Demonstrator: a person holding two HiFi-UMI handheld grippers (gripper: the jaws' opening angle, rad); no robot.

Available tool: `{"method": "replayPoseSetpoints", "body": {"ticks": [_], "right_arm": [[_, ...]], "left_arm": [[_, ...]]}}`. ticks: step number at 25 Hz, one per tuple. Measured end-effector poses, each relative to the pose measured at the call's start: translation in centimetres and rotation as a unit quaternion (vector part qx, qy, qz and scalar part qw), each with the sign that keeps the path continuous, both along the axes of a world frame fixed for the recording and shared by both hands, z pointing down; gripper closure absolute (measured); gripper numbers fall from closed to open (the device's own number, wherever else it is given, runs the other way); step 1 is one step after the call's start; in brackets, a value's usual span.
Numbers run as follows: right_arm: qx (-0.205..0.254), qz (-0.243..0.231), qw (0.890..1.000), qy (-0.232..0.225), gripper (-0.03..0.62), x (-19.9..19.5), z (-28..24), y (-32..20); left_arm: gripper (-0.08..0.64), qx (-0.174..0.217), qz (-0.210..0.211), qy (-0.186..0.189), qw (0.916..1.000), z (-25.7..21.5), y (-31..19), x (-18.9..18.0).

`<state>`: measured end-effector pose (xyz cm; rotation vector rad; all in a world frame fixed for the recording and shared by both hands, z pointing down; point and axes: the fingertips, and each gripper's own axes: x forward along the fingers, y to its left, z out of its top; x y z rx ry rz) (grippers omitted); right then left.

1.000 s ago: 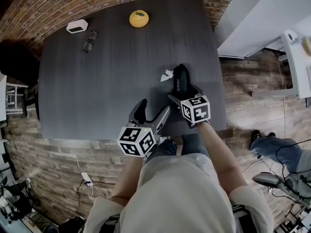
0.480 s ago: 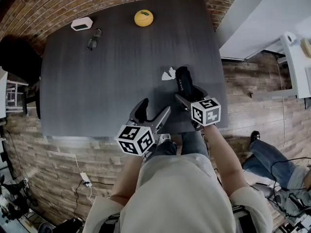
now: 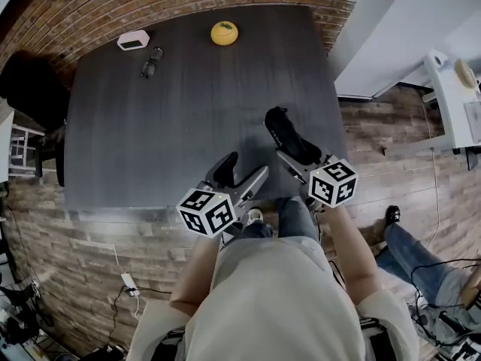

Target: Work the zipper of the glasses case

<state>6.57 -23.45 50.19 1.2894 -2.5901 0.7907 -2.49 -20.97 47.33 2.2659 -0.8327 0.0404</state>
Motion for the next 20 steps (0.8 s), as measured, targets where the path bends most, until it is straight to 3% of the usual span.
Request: {"method": "replayPoseSetpoints", "body": {"ticks": [4,8,11,15,17,19,20], "right_arm": [[0.066,-0.069,0.991,-0.095,0.31,-1.8,-6.2,2.9],[0.121,-0.137,0.974,-0.138,0.311,-3.5,-11.9,6.1],[0.15,-0.18,0.955,-0.182,0.311,-4.4,-15.6,8.5],[0.167,-0.214,0.933,-0.236,0.31,-5.4,-18.6,10.8],[0.163,-0.219,0.925,-0.263,0.31,-5.8,-18.9,11.7],[0.159,-0.22,0.922,-0.276,0.31,-6.2,-18.8,12.3],[0.157,-0.218,0.922,-0.278,0.31,-6.4,-18.6,12.6]], "left_arm": [[0.166,0.006,0.013,0.083,0.9965,-3.0,1.1,-0.1],[0.166,0.022,0.051,0.163,0.985,-7.0,2.3,0.3],[0.165,0.023,0.077,0.246,0.966,-10.0,3.1,0.5],[0.164,0.037,0.122,0.348,0.9285,-14.0,4.6,1.1],[0.164,0.051,0.143,0.368,0.9173,-15.4,5.5,1.5],[0.172,0.064,0.15,0.359,0.9188,-15.9,5.9,2.0],[0.212,0.069,0.15,0.351,0.9218,-15.9,6.1,2.1]]}}
